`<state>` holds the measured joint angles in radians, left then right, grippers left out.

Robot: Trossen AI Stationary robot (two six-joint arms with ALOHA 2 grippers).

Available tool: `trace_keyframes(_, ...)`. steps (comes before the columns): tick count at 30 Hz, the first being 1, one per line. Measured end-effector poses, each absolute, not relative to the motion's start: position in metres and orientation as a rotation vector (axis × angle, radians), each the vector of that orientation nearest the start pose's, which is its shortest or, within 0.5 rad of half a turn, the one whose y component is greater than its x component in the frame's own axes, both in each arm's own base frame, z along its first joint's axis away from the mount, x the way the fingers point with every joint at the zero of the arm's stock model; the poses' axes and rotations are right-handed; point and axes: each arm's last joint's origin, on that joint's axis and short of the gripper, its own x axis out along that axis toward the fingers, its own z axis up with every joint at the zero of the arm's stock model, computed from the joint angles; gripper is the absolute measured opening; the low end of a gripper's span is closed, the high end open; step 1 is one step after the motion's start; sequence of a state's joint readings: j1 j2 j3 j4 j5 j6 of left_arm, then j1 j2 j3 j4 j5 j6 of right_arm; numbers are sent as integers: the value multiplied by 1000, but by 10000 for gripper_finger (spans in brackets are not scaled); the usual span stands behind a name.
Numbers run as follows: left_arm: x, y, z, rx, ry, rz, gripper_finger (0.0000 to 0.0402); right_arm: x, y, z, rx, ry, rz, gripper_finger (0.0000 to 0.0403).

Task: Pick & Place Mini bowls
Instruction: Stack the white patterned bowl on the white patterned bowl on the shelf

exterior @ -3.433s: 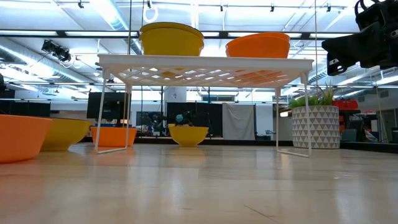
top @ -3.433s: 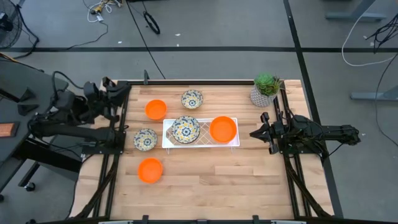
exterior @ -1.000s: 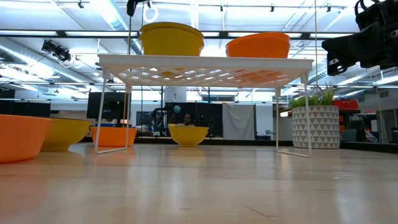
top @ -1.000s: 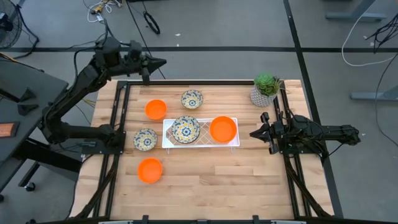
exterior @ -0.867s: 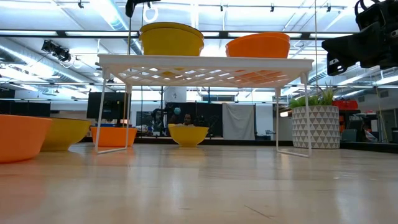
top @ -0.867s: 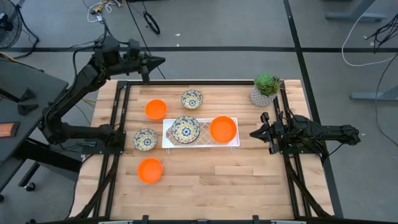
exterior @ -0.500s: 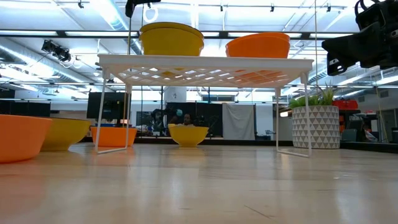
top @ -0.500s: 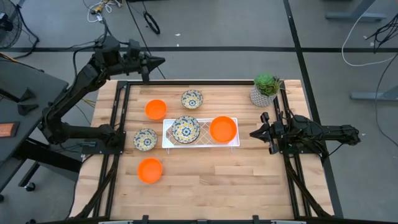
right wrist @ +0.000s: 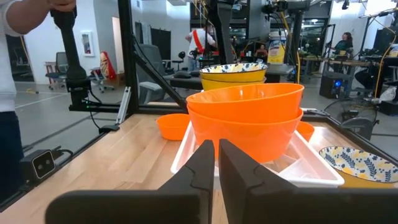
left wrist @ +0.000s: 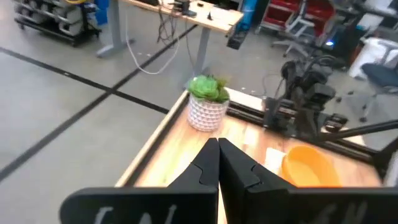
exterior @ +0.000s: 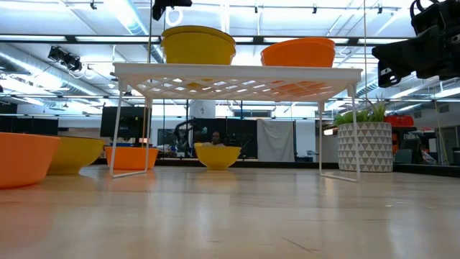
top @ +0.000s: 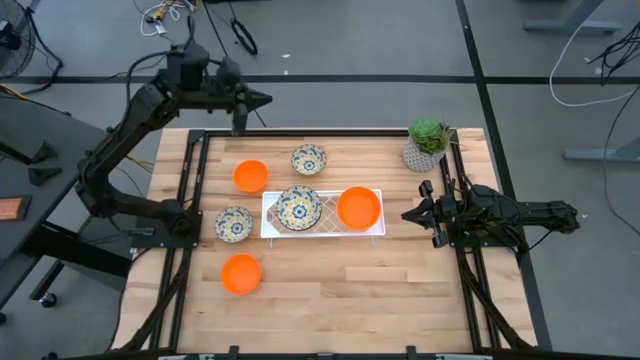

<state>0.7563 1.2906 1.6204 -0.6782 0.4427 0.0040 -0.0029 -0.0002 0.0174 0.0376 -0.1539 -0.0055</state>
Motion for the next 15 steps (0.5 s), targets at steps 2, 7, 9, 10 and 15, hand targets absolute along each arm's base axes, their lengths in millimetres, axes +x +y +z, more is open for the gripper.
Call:
trace_keyframes(2,189,163,467,-168,303,340,1,96,4,173,-10,-55,151,27)
trace_keyframes(7,196,173,469,-144,372,440,1,96,4,173,-10,-55,151,27)
trace_keyframes(9,200,178,467,-150,403,482,1,96,4,173,-10,-55,151,27)
trace_keyframes(10,201,180,466,-148,421,501,1,96,4,173,-10,-55,151,27)
trace_keyframes(15,210,194,456,-139,533,611,1,96,4,173,-10,-55,151,27)
